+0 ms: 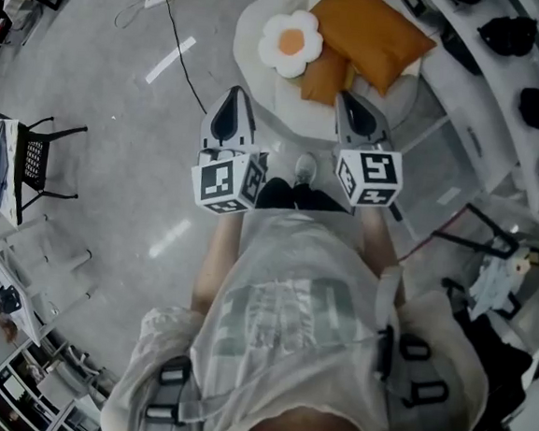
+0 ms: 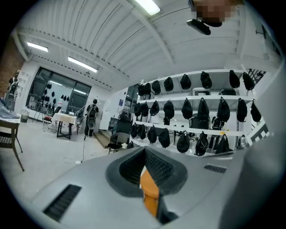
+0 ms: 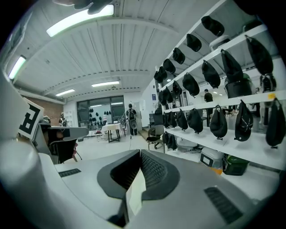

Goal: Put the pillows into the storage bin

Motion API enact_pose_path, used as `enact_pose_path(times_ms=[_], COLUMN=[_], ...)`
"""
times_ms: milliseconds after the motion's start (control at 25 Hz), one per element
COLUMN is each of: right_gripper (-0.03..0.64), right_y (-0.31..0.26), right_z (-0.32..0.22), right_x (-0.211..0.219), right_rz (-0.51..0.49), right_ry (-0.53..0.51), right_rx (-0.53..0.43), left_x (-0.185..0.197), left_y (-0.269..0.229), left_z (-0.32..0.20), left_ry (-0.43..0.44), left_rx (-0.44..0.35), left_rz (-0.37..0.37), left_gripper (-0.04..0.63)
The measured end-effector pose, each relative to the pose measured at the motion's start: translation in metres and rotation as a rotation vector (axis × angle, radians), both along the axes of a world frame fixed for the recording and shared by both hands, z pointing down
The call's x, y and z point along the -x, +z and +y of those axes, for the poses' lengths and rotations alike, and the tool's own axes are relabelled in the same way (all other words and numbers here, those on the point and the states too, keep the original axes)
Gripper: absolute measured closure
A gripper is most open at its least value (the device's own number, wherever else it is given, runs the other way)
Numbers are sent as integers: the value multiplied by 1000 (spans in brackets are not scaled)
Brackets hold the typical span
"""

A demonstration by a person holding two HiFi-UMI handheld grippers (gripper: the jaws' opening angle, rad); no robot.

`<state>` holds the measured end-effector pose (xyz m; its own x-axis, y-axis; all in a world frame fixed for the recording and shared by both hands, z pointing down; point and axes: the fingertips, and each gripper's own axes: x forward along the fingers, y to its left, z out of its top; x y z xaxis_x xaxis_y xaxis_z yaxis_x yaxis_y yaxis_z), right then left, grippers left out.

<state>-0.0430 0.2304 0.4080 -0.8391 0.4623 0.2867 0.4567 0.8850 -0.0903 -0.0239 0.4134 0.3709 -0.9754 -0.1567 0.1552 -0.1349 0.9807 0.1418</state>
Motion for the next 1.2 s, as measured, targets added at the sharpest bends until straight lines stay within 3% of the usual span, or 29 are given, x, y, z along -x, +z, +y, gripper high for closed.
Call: enact_pose_path(times_ms=[240, 400, 800, 1200], right_gripper=[607, 607, 607, 607], right_y=[7, 4, -21, -30], right_z=[-1, -7, -17, -1], right_x=[25, 41, 87, 105], right_rz=[29, 20, -56, -79], right_ry=[27, 64, 208, 278], right_rx=[31, 22, 21, 33], left_x=[34, 60, 129, 158], left_y=[9, 11, -8, -11], left_z=[2, -9, -14, 6], left_ry=[-7, 46, 158, 195], left_rx=[-48, -79, -47, -57], left_rz=[41, 44, -16, -6], left_gripper=[588, 588, 588, 588])
